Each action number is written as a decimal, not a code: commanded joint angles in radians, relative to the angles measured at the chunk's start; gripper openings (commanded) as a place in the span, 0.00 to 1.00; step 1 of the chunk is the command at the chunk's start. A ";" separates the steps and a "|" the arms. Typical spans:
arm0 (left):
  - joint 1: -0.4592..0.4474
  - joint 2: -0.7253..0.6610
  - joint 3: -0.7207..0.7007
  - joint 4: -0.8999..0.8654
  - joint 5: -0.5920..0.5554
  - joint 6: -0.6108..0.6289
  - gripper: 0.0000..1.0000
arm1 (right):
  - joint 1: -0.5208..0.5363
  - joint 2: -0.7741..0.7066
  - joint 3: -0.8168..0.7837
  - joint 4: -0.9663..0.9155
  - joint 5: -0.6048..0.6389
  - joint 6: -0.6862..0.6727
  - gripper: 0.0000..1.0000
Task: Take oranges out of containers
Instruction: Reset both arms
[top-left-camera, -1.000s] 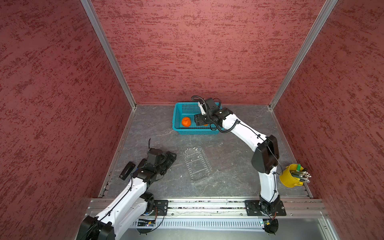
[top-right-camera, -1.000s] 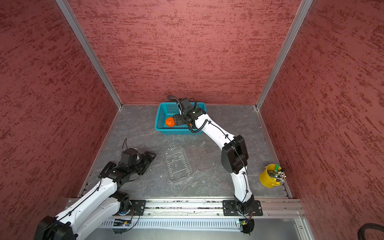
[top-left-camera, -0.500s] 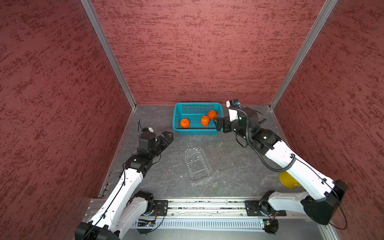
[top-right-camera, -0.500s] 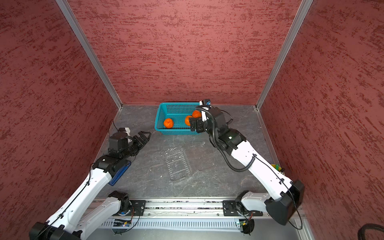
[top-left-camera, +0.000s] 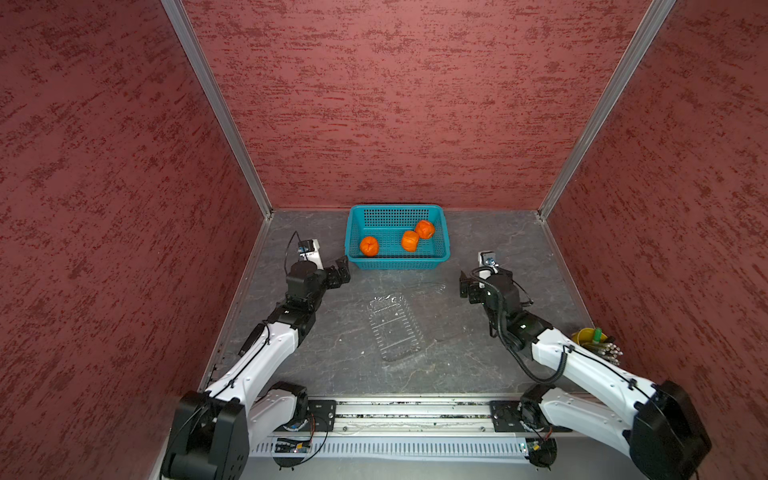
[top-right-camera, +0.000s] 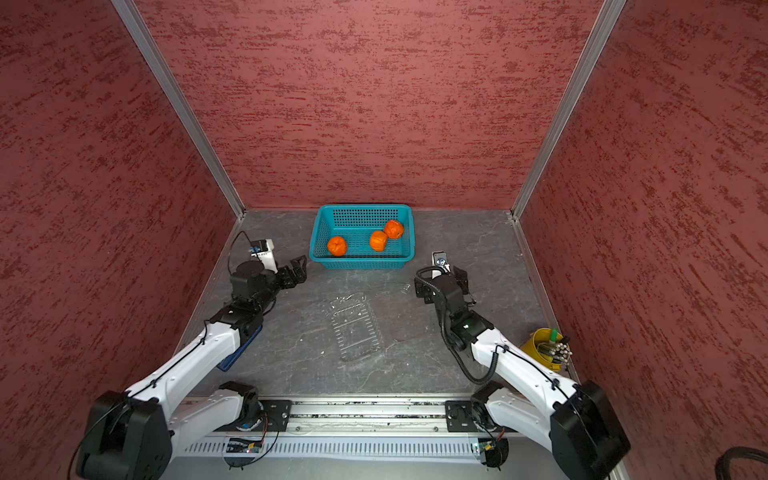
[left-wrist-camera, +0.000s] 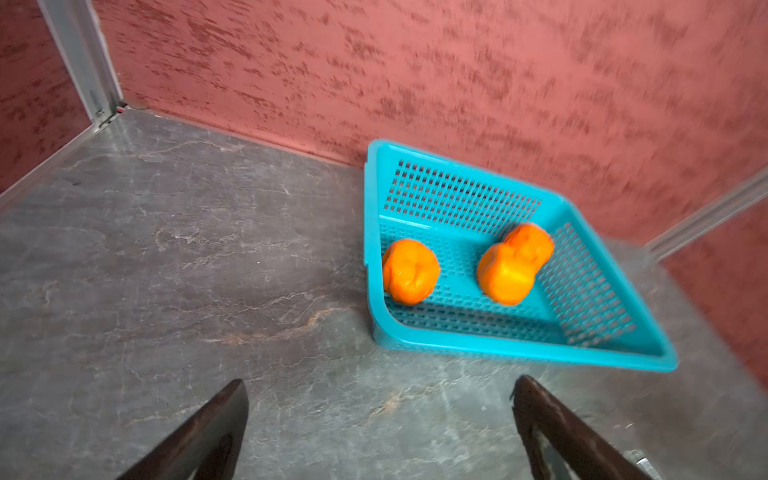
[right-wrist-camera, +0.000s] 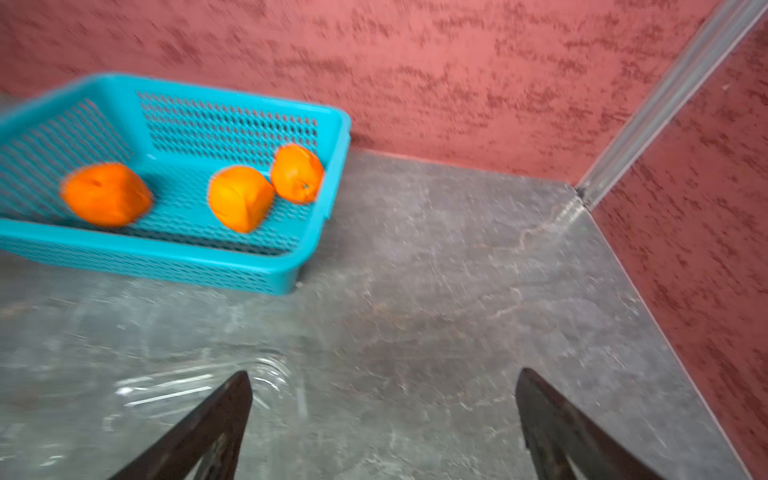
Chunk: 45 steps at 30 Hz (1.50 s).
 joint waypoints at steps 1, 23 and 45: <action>0.003 0.063 -0.031 0.134 -0.026 0.169 0.99 | -0.089 0.014 0.001 0.132 -0.017 0.006 0.99; 0.342 0.265 -0.126 0.433 0.250 0.182 0.99 | -0.480 0.360 -0.130 0.703 -0.121 -0.009 0.99; 0.252 0.404 -0.189 0.691 0.130 0.216 0.99 | -0.599 0.457 -0.272 1.024 -0.557 -0.040 0.99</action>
